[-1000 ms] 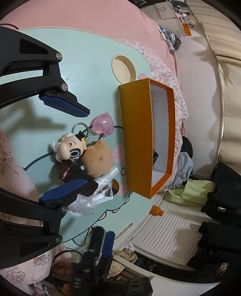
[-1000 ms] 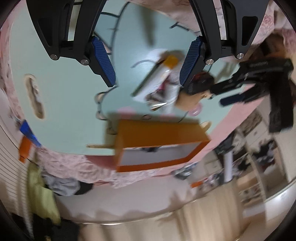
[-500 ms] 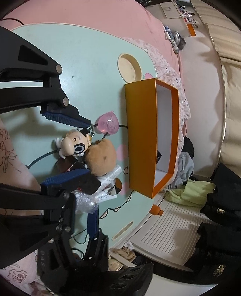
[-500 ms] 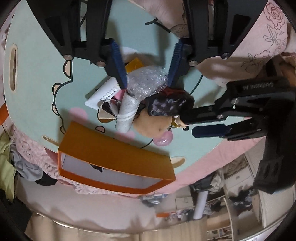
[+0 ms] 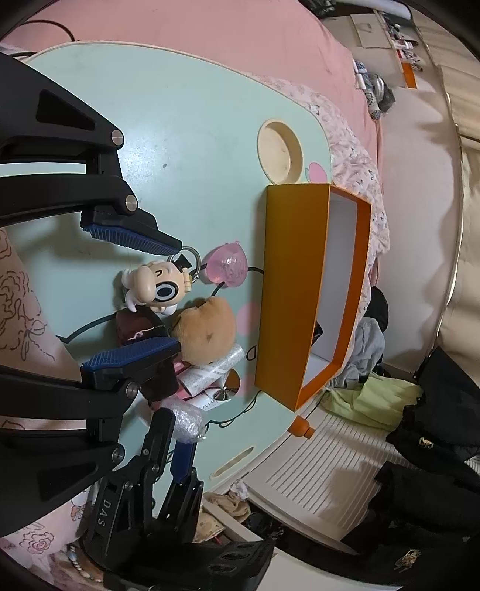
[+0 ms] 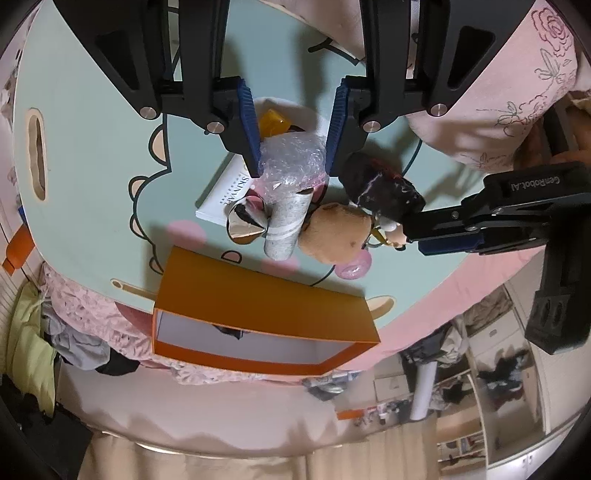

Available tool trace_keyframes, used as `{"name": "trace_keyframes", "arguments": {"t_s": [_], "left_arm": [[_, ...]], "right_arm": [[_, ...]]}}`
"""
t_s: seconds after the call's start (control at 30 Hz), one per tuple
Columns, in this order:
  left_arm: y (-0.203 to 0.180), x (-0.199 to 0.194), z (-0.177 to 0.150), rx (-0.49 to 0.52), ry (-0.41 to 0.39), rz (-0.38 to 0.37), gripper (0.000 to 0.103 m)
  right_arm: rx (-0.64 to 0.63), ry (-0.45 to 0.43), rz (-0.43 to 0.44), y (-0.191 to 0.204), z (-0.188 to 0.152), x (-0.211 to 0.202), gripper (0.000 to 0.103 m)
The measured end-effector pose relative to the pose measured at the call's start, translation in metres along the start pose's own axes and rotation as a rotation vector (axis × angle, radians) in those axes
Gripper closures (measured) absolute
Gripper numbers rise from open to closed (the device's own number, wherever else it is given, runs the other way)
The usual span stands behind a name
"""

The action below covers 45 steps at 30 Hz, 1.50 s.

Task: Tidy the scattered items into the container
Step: 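Grasp the plush keychain figure with left tool while right grasps the clear plastic bag, then carry the keychain figure into the orange box with left tool while right carries the bag in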

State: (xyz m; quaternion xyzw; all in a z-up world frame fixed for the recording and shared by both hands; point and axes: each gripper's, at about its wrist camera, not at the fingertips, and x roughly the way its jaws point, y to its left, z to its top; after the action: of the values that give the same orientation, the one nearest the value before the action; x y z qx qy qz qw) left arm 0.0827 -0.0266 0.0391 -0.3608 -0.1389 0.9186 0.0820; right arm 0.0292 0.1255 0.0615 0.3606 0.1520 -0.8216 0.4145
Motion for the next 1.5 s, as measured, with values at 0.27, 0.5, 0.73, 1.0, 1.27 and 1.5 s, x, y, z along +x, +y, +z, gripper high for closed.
{"name": "trace_keyframes", "arguments": {"t_s": [0.27, 0.5, 0.73, 1.0, 1.27, 1.5], "left_arm": [[0.026, 0.005, 0.002, -0.167, 0.018, -0.068, 0.055], [0.029, 0.020, -0.001, -0.205, 0.079, -0.064, 0.057], [0.012, 0.028, -0.001, -0.113, 0.095, -0.008, 0.064], [0.013, 0.004, 0.003, -0.108, -0.032, -0.037, 0.064], [0.005, -0.011, 0.013, -0.057, -0.097, -0.034, 0.064], [0.003, -0.016, 0.018, -0.047, -0.114, -0.035, 0.064]], "right_arm": [[0.011, 0.001, 0.005, -0.002, 0.001, 0.001, 0.070], [0.011, 0.001, 0.006, -0.002, 0.001, 0.001, 0.070], [0.019, -0.008, 0.006, -0.003, 0.000, 0.001, 0.070], [0.040, -0.037, 0.006, -0.006, 0.000, -0.004, 0.070], [0.071, -0.066, 0.009, -0.013, 0.004, -0.011, 0.070], [0.093, -0.090, 0.018, -0.018, 0.012, -0.016, 0.070]]}}
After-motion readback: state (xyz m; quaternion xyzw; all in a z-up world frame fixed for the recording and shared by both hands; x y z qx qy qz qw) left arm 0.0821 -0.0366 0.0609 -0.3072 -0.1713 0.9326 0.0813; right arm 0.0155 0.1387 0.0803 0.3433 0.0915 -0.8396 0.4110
